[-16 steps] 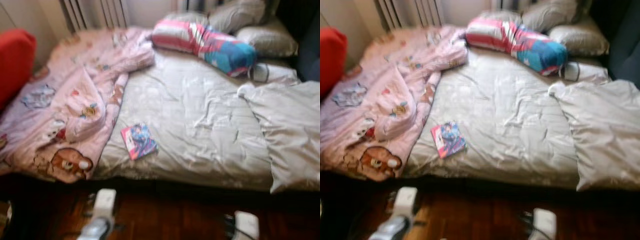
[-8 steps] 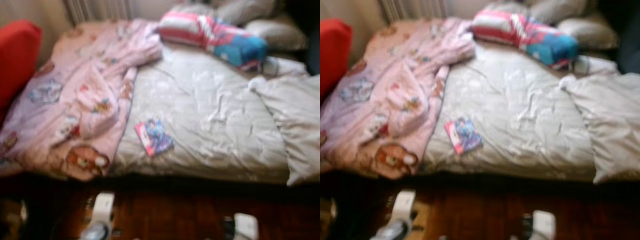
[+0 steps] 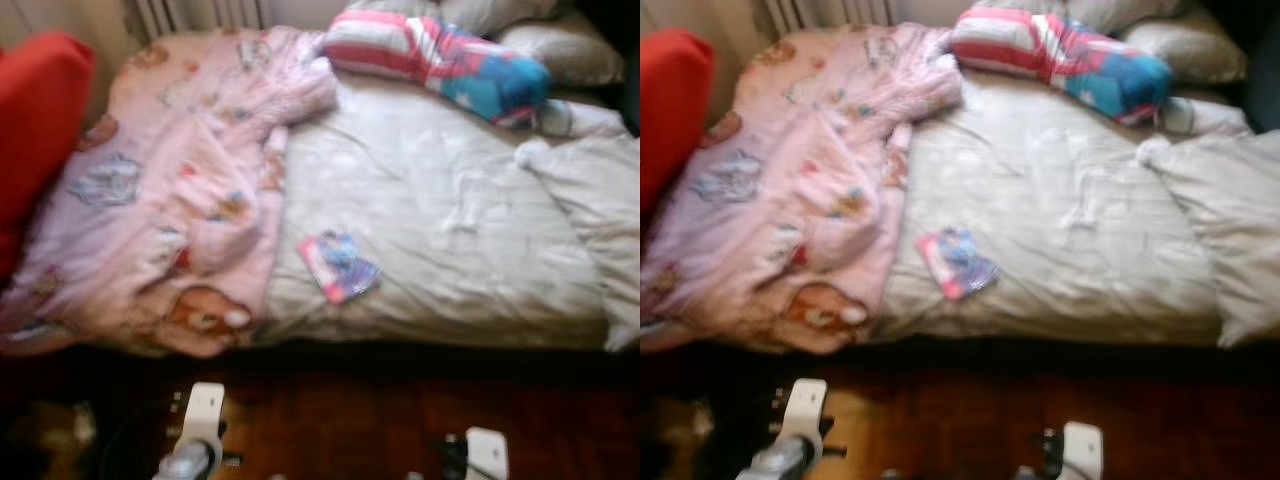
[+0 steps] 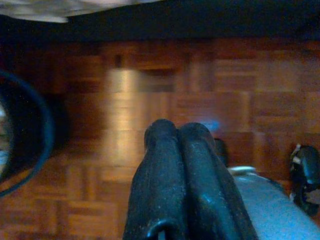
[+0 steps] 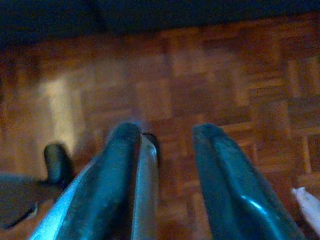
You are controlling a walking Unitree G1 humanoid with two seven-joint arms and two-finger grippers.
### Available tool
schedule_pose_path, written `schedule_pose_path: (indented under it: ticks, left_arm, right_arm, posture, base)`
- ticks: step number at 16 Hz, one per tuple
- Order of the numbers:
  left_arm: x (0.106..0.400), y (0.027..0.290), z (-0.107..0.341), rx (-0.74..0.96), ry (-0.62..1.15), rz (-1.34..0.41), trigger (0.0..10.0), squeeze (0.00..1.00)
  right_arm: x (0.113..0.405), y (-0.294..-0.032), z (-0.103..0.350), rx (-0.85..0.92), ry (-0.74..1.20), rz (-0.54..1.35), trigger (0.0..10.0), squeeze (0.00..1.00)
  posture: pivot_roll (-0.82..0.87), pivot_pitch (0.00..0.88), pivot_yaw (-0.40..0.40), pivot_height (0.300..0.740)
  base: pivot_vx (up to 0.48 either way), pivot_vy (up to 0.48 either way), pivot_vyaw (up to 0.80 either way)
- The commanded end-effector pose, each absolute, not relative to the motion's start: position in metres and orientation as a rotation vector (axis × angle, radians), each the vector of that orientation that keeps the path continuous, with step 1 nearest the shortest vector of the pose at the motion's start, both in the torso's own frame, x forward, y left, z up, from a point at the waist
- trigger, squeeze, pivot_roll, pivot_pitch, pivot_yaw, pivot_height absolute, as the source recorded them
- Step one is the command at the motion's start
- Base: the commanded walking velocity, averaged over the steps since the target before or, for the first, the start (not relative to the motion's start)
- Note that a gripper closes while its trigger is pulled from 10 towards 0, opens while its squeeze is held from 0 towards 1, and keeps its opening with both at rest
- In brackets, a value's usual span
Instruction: Clean up the room
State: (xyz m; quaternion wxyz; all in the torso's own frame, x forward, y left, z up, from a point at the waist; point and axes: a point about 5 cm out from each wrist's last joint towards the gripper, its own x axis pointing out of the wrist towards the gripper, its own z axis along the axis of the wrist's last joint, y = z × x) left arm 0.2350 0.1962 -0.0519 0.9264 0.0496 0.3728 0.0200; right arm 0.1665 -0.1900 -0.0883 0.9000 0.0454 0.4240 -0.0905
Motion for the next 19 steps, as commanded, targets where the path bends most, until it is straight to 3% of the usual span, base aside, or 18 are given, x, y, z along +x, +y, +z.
schedule_pose_path:
  ticks: [1, 7, 12, 19]
  left_arm:
    - [0.227, 0.195, -0.058, 0.107, 0.797, 0.038, 10.0, 0.0]
    - [0.232, 0.189, -0.056, 0.095, 0.791, 0.036, 10.0, 0.0]
    - [0.248, 0.182, -0.045, 0.084, 0.743, 0.016, 10.0, 0.0]
    - [0.253, 0.18, -0.042, 0.067, 0.719, 0.014, 10.0, 0.0]
  right_arm:
    - [0.158, -0.197, -0.092, 0.088, 0.909, -0.206, 10.0, 0.0]
    - [0.171, -0.204, -0.085, 0.07, 0.892, -0.207, 10.0, 0.0]
    - [0.206, -0.203, -0.068, 0.049, 0.8, -0.18, 10.0, 0.0]
    - [0.22, -0.205, -0.058, 0.055, 0.722, -0.202, 10.0, 0.0]
  posture:
    - [-0.04, 0.193, 0.049, 0.74]
    - [-0.01, 0.108, 0.027, 0.74]
    - [0.01, 0.0, 0.02, 0.74]
    - [0.01, 0.0, 0.022, 0.74]
  base:
    - [0.0, 0.341, 0.0]
    - [0.0, 0.344, 0.0]
    - [0.0, 0.0, 0.0]
    - [0.0, 0.0, 0.0]
